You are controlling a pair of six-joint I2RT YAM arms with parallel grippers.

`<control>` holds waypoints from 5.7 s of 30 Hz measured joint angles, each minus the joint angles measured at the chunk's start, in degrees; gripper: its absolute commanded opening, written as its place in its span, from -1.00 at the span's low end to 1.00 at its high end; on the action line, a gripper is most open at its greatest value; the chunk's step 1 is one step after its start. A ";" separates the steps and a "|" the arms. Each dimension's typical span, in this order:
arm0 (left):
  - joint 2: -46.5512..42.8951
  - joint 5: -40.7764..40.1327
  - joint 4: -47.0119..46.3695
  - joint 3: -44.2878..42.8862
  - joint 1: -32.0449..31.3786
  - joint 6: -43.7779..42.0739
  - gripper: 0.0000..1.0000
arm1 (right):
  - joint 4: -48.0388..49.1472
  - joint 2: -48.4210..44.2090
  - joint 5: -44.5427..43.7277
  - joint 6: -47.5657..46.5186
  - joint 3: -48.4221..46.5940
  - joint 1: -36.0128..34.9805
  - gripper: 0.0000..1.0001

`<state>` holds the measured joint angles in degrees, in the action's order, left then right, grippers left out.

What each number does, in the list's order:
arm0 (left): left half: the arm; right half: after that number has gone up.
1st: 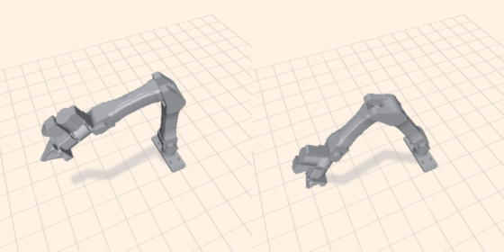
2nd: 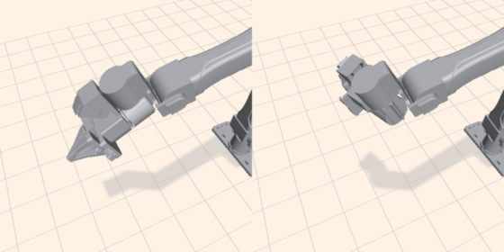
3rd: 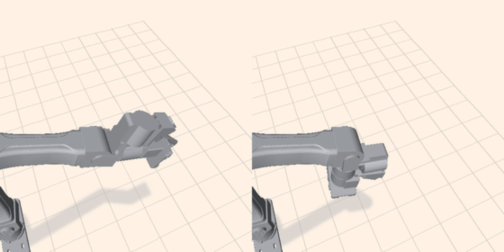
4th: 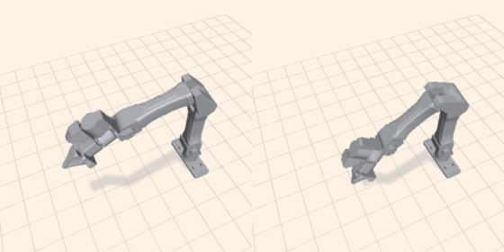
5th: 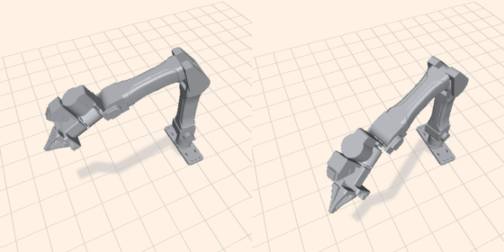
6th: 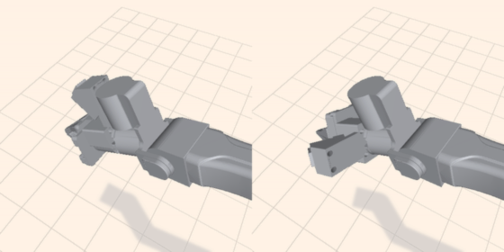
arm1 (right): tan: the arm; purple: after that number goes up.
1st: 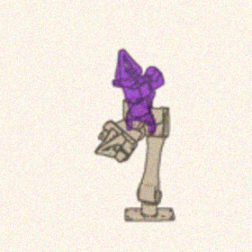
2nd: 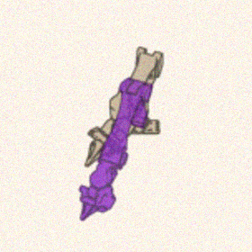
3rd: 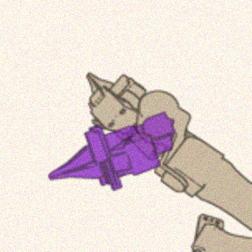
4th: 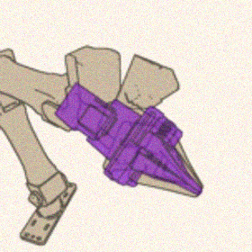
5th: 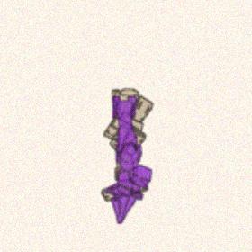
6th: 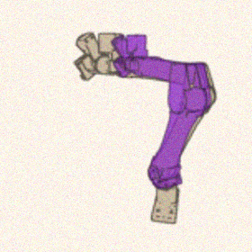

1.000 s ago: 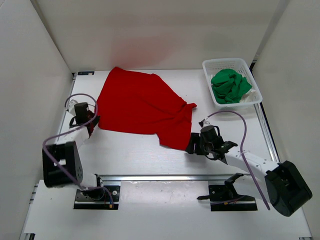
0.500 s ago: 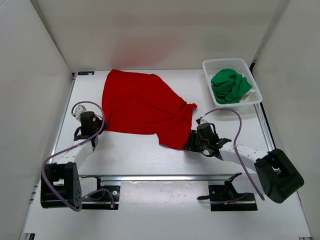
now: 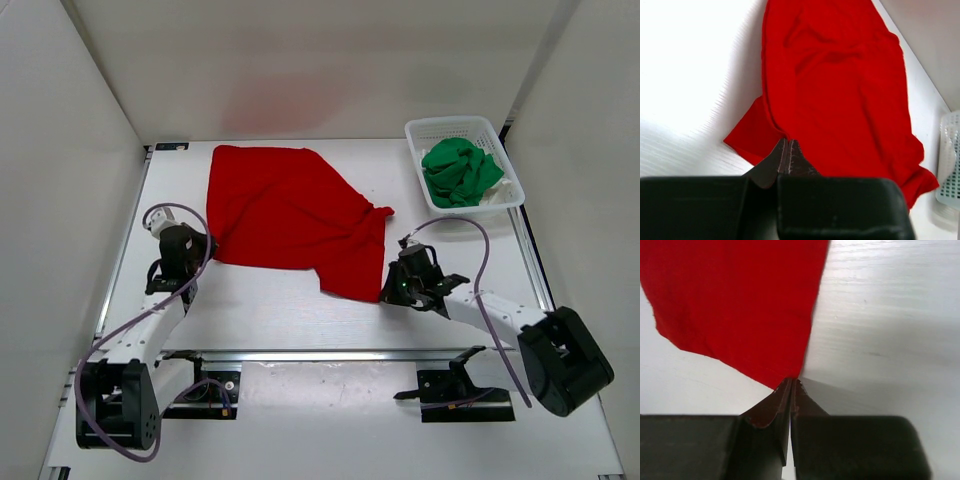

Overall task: Fold and stack the t-shirts
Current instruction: Flatten out the tshirt

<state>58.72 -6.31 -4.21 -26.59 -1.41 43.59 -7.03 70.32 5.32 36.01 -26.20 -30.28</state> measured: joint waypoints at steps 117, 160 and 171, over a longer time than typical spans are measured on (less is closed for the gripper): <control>0.46 27.74 32.06 -70.55 17.75 -1.11 -1.00 | 3.76 -0.72 -66.88 -65.88 -86.36 -51.87 -1.00; 28.35 14.71 19.06 -67.32 17.07 -3.78 -1.00 | -2.71 25.00 14.49 -20.33 -83.97 30.67 -1.00; -9.94 5.77 18.82 -10.49 10.12 -7.28 -1.00 | -11.54 -4.28 5.07 -11.65 -13.11 24.46 -1.00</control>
<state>48.77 -0.54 14.61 -37.08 8.71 36.32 -18.57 66.04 10.39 24.36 -39.31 -5.82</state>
